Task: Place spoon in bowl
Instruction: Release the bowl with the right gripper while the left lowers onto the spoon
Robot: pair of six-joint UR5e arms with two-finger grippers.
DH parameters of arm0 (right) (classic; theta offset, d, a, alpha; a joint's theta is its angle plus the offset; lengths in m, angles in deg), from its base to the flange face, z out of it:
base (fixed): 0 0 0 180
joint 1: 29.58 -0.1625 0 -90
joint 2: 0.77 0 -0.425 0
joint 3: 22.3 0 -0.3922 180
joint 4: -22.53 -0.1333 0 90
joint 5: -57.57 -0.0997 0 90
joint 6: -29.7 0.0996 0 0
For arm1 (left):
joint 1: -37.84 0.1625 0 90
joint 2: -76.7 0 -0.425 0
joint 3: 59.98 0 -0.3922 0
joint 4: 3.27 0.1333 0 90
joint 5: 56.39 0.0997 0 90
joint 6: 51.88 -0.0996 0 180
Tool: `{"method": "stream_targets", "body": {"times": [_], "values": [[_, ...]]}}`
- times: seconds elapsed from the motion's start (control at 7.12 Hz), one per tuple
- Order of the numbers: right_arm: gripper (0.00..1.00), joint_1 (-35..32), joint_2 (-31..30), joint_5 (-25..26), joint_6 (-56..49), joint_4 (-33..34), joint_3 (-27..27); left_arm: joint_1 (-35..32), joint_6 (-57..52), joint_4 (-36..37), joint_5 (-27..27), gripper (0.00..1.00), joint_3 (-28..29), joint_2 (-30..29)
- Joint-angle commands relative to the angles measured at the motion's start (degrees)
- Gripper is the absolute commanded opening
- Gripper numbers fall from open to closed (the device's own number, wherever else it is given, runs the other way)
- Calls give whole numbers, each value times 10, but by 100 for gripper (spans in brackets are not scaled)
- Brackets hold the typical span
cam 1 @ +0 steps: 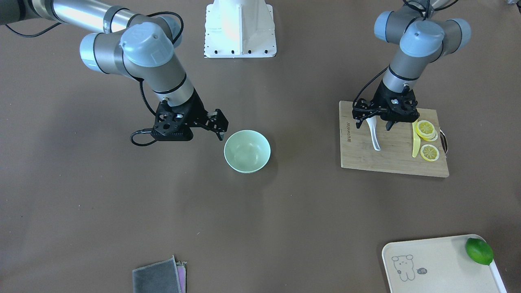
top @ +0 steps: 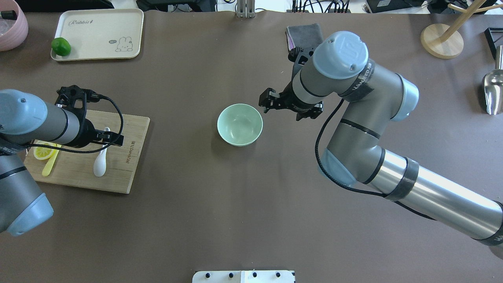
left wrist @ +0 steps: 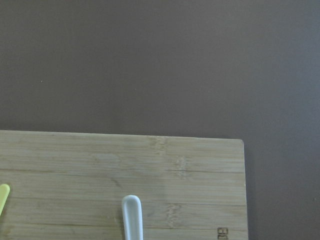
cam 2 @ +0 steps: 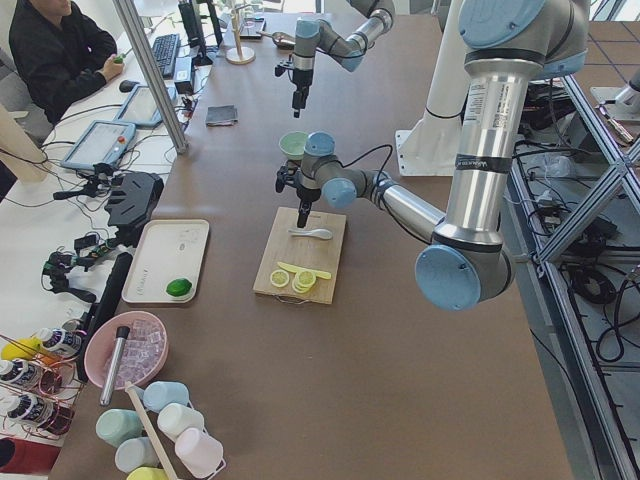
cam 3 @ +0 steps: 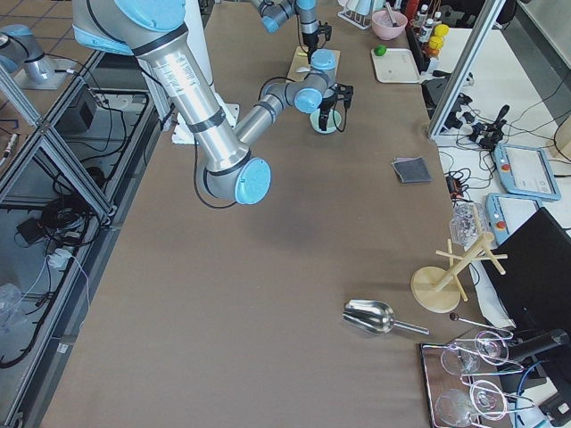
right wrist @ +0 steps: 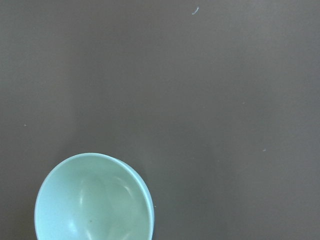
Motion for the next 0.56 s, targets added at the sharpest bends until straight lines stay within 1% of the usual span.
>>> {"method": "stream_targets", "body": {"times": [0.0,0.14,0.28,0.42], "values": [[100,-47,-41,-37,-56,-1,23,18,0,-1,5,97,-9,14],[100,-60,-55,-41,-75,-1,29,26,0,-16,5,97,-10,28],[100,-80,-78,-53,-96,-2,41,26,0,-54,1,97,-9,52],[100,-102,-97,-77,-134,-2,46,26,0,-65,0,97,-8,57]]}}
